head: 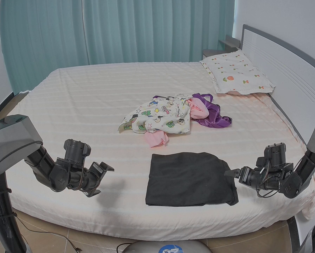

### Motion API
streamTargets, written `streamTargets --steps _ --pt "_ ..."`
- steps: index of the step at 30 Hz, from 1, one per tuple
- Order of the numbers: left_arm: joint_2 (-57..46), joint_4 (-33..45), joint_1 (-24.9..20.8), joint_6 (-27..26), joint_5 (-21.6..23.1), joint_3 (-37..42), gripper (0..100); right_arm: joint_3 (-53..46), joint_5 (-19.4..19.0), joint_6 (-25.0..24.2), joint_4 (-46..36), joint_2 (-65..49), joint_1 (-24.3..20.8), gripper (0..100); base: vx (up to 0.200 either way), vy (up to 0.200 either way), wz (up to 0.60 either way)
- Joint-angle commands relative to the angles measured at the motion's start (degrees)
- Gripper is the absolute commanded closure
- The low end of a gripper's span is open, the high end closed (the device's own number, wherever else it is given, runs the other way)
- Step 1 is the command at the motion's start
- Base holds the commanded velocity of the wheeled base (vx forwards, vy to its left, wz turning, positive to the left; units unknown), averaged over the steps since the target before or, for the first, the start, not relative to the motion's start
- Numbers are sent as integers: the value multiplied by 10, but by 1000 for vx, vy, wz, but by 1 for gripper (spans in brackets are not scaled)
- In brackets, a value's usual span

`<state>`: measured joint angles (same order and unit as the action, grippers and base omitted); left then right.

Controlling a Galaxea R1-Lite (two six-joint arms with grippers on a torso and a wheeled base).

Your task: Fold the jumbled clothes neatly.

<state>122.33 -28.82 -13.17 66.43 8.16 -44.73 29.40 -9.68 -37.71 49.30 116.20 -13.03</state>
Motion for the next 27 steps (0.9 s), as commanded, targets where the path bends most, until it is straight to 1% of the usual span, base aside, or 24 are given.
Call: streamTargets --steps 1,4,7,15,22,27 --pt "1 0 0 0 -1 0 0 71 17 -83 0 41 -68 0 0 0 0" --pt "1 0 0 0 0 0 0 100 28 -107 2 86 -89 0 0 0 0" --pt "1 0 0 0 -1 0 0 119 29 -120 2 119 -94 0 0 0 0" --pt "1 0 0 0 0 0 0 152 30 -124 6 175 -75 0 0 0 0" --pt "1 0 0 0 -1 0 0 150 38 -125 9 172 -70 0 0 0 0" --pt "1 0 0 0 -1 0 0 134 36 -126 12 125 -70 0 0 0 0"
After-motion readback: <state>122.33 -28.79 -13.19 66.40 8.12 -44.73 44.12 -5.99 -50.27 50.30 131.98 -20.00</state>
